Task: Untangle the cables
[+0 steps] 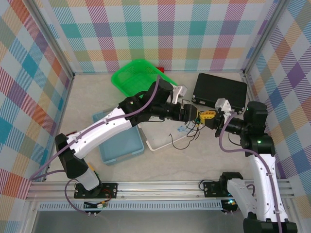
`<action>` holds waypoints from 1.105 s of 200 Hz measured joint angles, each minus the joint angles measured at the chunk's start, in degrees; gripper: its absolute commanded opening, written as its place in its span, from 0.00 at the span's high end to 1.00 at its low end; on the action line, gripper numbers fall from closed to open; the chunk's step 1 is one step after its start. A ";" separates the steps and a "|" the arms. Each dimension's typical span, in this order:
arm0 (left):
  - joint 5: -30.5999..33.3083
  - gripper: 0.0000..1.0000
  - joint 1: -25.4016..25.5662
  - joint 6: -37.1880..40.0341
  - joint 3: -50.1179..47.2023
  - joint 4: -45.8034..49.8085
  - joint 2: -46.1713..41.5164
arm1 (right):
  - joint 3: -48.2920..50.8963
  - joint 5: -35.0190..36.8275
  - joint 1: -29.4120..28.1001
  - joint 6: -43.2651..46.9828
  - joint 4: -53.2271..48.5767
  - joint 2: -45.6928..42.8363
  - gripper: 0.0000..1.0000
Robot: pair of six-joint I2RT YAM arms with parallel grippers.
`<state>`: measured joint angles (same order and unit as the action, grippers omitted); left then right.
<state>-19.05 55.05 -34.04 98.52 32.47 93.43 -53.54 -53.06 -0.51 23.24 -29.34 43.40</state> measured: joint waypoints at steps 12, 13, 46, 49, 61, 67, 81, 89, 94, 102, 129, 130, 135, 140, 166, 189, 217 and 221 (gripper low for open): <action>-0.59 0.39 0.00 0.00 0.00 1.18 0.48 | 0.04 0.37 -0.79 -0.07 0.94 0.04 1.00; -0.66 0.40 0.00 -0.07 0.00 1.22 0.52 | 0.07 0.39 -0.83 -0.09 1.03 0.04 1.00; -1.77 0.67 0.00 0.24 0.00 2.51 1.09 | 1.25 0.83 -1.90 -1.92 4.79 0.24 1.00; -1.95 0.70 0.00 0.90 0.00 2.38 1.09 | 1.38 0.87 -1.99 -2.08 5.09 0.33 1.00; -2.08 0.83 0.00 0.90 0.00 2.32 1.09 | 1.95 1.11 -2.21 -3.39 6.75 0.72 1.00; -2.01 0.88 0.00 0.70 0.00 2.32 1.09 | 2.25 1.36 -2.32 -4.04 7.54 0.83 1.00; -1.79 0.99 0.00 0.96 0.00 2.03 1.09 | 3.23 2.67 -2.47 -5.99 9.51 0.92 1.00; -1.25 1.00 0.00 1.77 0.00 1.88 1.09 | 3.91 3.82 -2.58 -7.37 10.88 0.90 1.00; -0.94 1.00 0.00 1.73 0.00 1.88 1.09 | 4.26 4.63 -2.64 -8.13 11.63 0.90 1.00; -0.26 1.00 -0.04 1.75 -0.02 1.88 1.09 | 4.92 6.10 -2.93 -9.60 13.00 0.87 1.00; 2.29 1.00 -0.74 1.90 -1.51 0.04 0.22 | 6.84 12.35 -3.34 -14.69 15.72 -0.35 1.00; 2.43 1.00 -0.81 1.88 -1.73 -0.11 0.11 | 6.91 12.52 -3.37 -14.82 15.78 -0.42 1.00; 2.78 1.00 -0.85 1.88 -2.32 -0.46 -0.33 | 7.30 13.77 -3.39 -15.65 16.06 -1.01 1.00; 3.21 1.00 -0.94 1.88 -3.15 -1.16 -0.94 | 7.82 14.97 -3.39 -16.50 16.39 -1.70 1.00; 4.76 1.00 -2.14 1.42 -7.02 -2.67 -5.29 | 11.93 18.80 -3.30 -19.80 17.49 -7.15 1.00; 4.72 1.00 -2.97 0.57 -7.85 -3.13 -7.17 | 15.45 18.32 -3.30 -22.60 17.77 -12.48 1.00; 3.82 1.00 -2.97 0.33 -7.85 -4.15 -7.04 | 18.84 17.66 -3.32 -25.03 16.61 -17.88 1.00; 3.65 1.00 -2.97 0.33 -7.85 -4.15 -7.04 | 19.17 17.70 -3.32 -25.16 16.11 -18.47 1.00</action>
<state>-15.40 52.07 -33.71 90.67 28.32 86.39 -34.37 -35.35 -3.84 -1.91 -13.23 24.93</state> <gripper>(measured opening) 0.088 0.053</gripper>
